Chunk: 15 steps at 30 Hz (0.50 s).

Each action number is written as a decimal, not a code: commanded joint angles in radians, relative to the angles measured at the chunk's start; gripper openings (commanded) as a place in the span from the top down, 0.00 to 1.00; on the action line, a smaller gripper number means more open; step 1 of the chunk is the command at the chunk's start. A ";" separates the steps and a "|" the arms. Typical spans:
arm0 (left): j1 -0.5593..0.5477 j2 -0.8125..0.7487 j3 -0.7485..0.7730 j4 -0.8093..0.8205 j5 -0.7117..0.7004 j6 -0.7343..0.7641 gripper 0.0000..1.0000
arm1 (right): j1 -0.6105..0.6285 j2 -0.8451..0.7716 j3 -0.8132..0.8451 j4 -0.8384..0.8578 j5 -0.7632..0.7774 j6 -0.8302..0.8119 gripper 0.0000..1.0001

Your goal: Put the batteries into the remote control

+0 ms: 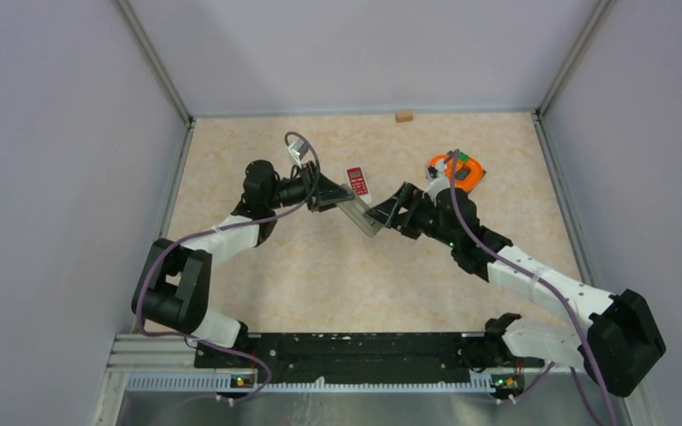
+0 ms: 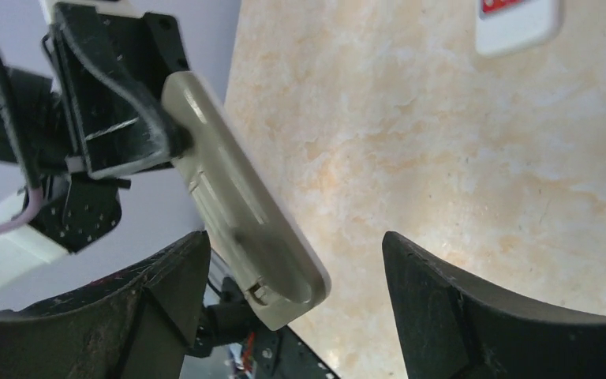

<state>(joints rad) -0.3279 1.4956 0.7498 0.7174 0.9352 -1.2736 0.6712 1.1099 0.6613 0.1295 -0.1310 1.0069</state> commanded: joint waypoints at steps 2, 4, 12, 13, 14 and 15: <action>0.007 -0.059 0.063 -0.072 0.096 0.157 1.00 | -0.002 -0.079 0.082 0.038 -0.133 -0.312 0.17; 0.006 -0.066 0.068 -0.062 0.136 0.167 1.00 | -0.004 -0.069 0.094 0.043 -0.215 -0.382 0.16; 0.001 -0.128 0.053 0.058 0.340 0.123 1.00 | -0.002 0.062 0.193 0.084 -0.580 -0.529 0.26; 0.001 -0.141 0.045 0.078 0.348 0.115 1.00 | -0.001 0.075 0.203 0.105 -0.608 -0.527 0.28; 0.000 -0.155 0.037 0.081 0.351 0.116 1.00 | -0.001 0.085 0.215 0.106 -0.621 -0.527 0.30; 0.000 -0.167 0.035 0.075 0.353 0.122 1.00 | -0.001 0.095 0.228 0.095 -0.629 -0.535 0.32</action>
<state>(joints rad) -0.3244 1.4044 0.7761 0.6792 1.1969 -1.1423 0.6712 1.1755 0.8040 0.1516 -0.5888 0.5461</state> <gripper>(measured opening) 0.302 0.713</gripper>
